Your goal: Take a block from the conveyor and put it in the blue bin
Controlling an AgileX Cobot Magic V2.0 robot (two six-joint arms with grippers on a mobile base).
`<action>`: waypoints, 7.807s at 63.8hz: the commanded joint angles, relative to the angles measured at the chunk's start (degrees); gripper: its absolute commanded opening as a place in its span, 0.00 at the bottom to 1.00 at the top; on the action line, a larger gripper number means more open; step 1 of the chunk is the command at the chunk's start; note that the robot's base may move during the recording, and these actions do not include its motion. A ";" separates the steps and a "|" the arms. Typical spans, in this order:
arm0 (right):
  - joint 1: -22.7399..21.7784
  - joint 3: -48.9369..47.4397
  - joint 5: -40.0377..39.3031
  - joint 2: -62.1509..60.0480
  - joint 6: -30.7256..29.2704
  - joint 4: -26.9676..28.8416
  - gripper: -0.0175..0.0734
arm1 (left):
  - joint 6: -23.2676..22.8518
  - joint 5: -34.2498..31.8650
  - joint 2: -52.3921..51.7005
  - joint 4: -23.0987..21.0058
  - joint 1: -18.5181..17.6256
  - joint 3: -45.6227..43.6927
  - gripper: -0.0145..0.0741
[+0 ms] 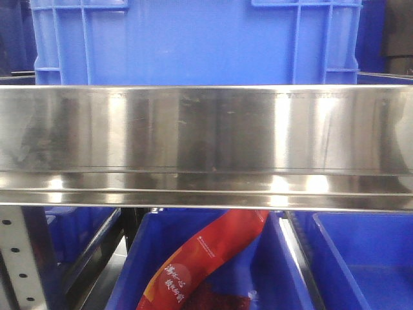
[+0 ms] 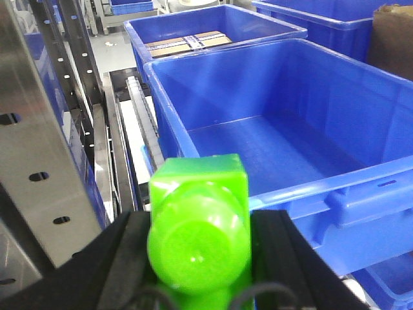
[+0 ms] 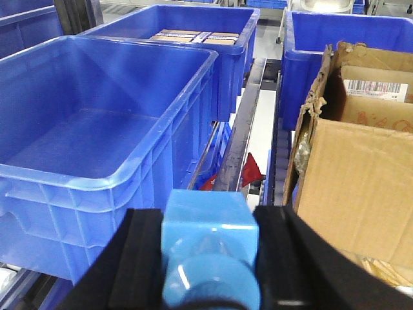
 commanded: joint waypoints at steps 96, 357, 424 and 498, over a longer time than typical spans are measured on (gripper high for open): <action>1.15 -19.25 -4.10 20.61 -15.33 23.60 0.03 | 6.00 0.30 22.92 -11.19 -4.95 -22.43 0.04; 12.11 35.23 -28.89 -16.05 -17.72 12.74 0.02 | 0.45 -46.71 -47.84 -2.92 19.55 70.78 0.04; 10.66 36.03 -31.09 -16.28 -11.54 8.05 0.02 | 0.45 -46.55 -47.84 -2.92 19.65 70.78 0.04; -11.49 65.09 -47.36 -38.91 -0.98 -0.30 0.02 | 0.45 -46.55 -47.84 -2.92 19.65 70.78 0.04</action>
